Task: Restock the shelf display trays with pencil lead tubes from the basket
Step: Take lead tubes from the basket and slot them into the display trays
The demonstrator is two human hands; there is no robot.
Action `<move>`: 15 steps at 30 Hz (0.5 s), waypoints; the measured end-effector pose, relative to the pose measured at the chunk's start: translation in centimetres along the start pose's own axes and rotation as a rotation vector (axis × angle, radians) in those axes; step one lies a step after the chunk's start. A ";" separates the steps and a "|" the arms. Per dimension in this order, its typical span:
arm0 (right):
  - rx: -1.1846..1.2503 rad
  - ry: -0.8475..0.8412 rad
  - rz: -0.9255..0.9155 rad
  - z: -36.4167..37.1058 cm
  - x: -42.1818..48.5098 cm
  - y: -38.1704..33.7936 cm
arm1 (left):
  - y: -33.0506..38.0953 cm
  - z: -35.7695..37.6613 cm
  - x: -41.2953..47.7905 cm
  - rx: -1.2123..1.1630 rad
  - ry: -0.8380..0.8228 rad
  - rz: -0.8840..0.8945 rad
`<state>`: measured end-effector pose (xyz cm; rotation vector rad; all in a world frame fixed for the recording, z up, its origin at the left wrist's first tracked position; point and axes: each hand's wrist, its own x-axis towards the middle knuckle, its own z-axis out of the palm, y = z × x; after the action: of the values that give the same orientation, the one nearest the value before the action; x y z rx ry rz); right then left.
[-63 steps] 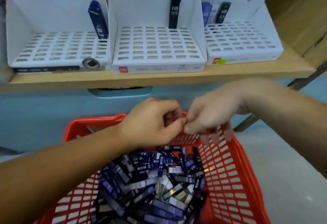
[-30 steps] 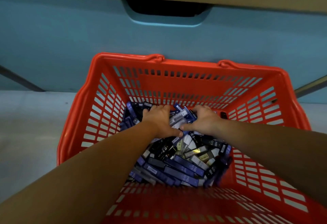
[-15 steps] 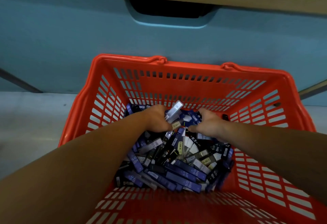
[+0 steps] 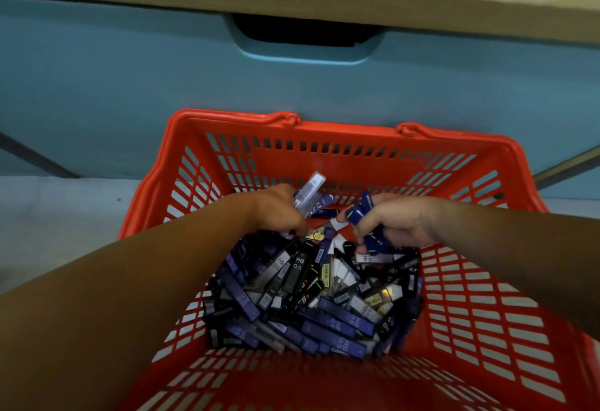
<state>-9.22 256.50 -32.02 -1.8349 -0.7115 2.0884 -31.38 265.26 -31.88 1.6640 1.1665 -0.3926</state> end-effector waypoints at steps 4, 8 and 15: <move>0.029 -0.159 0.022 0.5 -1.7 -1.4 | 0.7 -0.8 -1.7 -0.069 -0.011 0.000; -0.091 -0.254 -0.016 0.9 -3.2 -2.8 | 1.8 -2.4 -4.8 -0.039 -0.025 -0.013; -0.073 -0.349 -0.166 2.7 -6.0 -5.1 | 4.9 -5.2 -10.8 -0.236 -0.052 0.030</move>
<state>-11.52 257.28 -24.04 -1.3997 -0.9986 2.3197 -33.84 264.29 -19.25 1.4568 1.1032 -0.2663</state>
